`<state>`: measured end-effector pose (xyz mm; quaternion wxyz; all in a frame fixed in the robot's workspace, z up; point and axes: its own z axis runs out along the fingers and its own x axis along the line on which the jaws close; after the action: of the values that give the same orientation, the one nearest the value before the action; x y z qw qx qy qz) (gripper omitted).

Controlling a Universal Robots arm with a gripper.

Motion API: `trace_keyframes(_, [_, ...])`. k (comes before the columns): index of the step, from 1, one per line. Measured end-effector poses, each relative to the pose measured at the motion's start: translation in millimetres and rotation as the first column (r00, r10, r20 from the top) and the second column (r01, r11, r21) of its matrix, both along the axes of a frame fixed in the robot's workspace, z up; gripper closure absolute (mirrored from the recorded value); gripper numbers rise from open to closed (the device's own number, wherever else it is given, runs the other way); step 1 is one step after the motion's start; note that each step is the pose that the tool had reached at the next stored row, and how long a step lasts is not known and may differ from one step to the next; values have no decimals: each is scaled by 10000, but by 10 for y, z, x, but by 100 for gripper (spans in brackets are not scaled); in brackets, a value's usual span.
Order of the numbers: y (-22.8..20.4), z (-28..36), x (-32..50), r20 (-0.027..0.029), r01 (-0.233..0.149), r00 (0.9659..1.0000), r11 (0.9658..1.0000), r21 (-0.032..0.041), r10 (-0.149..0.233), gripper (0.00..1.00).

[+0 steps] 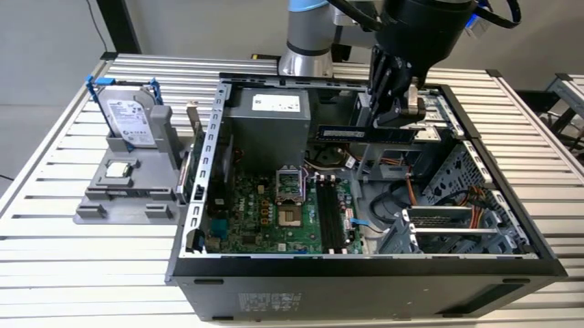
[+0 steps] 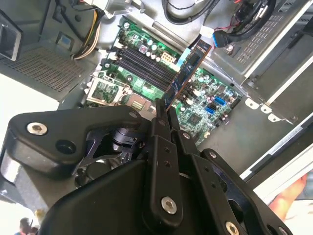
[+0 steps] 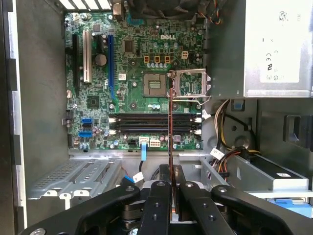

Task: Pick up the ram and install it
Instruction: 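Pick up the ram and move it above insertion slot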

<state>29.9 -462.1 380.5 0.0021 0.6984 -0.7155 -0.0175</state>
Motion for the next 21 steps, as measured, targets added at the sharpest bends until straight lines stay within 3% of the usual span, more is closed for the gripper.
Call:
trace_keyframes(5, [0, 0, 0, -1, 30, 10000, 10000, -1, -30, 100])
trace_keyframes(12, [0, 0, 0, 0, 356, 9994, 9994, 0, -356, 100])
trace_keyframes(21, [0, 0, 0, -1, 964, 9953, 9953, 0, -964, 100])
